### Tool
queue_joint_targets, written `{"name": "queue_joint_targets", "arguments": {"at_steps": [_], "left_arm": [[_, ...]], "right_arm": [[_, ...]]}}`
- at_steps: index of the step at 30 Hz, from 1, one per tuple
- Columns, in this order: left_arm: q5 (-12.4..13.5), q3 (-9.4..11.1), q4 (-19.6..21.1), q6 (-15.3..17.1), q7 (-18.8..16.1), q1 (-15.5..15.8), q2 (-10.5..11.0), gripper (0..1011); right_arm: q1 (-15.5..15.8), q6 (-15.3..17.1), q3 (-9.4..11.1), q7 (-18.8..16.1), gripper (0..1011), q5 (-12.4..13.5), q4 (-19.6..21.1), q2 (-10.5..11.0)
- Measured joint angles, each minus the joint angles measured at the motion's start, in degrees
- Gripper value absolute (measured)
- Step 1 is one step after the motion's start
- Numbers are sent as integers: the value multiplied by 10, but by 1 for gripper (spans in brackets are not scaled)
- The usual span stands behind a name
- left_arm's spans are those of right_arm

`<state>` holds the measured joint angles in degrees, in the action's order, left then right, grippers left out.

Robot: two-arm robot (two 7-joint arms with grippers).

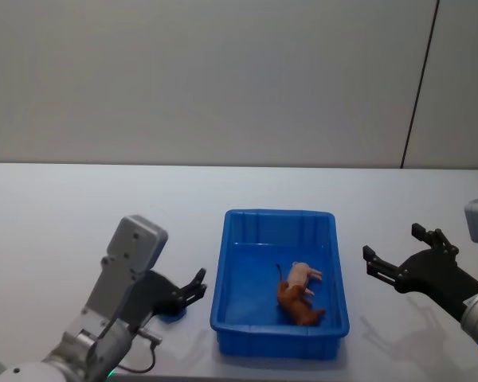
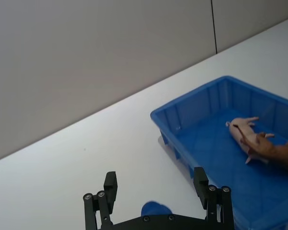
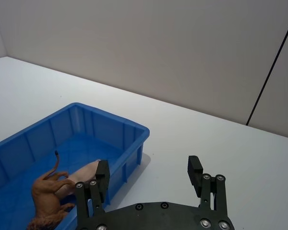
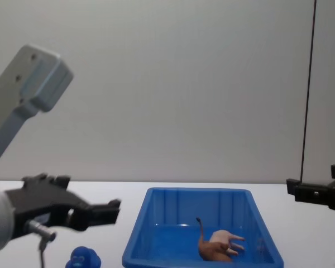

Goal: Pick up the two dolls from the table and place them into the box.

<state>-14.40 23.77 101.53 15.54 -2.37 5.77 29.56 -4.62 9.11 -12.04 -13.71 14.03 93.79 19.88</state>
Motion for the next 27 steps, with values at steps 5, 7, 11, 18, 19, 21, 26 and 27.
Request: {"name": "queue_joint_targets", "arguments": {"at_steps": [5, 7, 11, 18, 19, 21, 26, 27], "left_arm": [[-15, -5, -1, 6, -3, -14, 11, 1002], [-20, -6, -6, 8, -2, -17, 14, 1002], [-22, -9, -17, 10, 6, -19, 17, 1002], [-12, -12, -52, 9, 43, -8, 14, 1002], [-10, -12, -56, 9, 48, -6, 13, 1002], [-6, -12, -65, 7, 57, -1, 11, 1002], [13, -13, -101, -1, 94, 19, 1, 1002], [16, -13, -106, -2, 99, 22, -1, 1002]], "right_arm": [[0, 0, 0, 0, 1001, 0, 0, 0], [0, 0, 0, 0, 1001, 0, 0, 1], [1, -1, 1, 0, 1001, 1, 0, 1], [1, -1, 1, 0, 1001, 1, 0, 1], [1, -1, 1, 0, 1001, 1, 0, 1], [1, -1, 1, 0, 1001, 1, 0, 1], [1, -1, 1, 0, 1001, 1, 0, 1], [1, -1, 1, 0, 1001, 1, 0, 1]]}}
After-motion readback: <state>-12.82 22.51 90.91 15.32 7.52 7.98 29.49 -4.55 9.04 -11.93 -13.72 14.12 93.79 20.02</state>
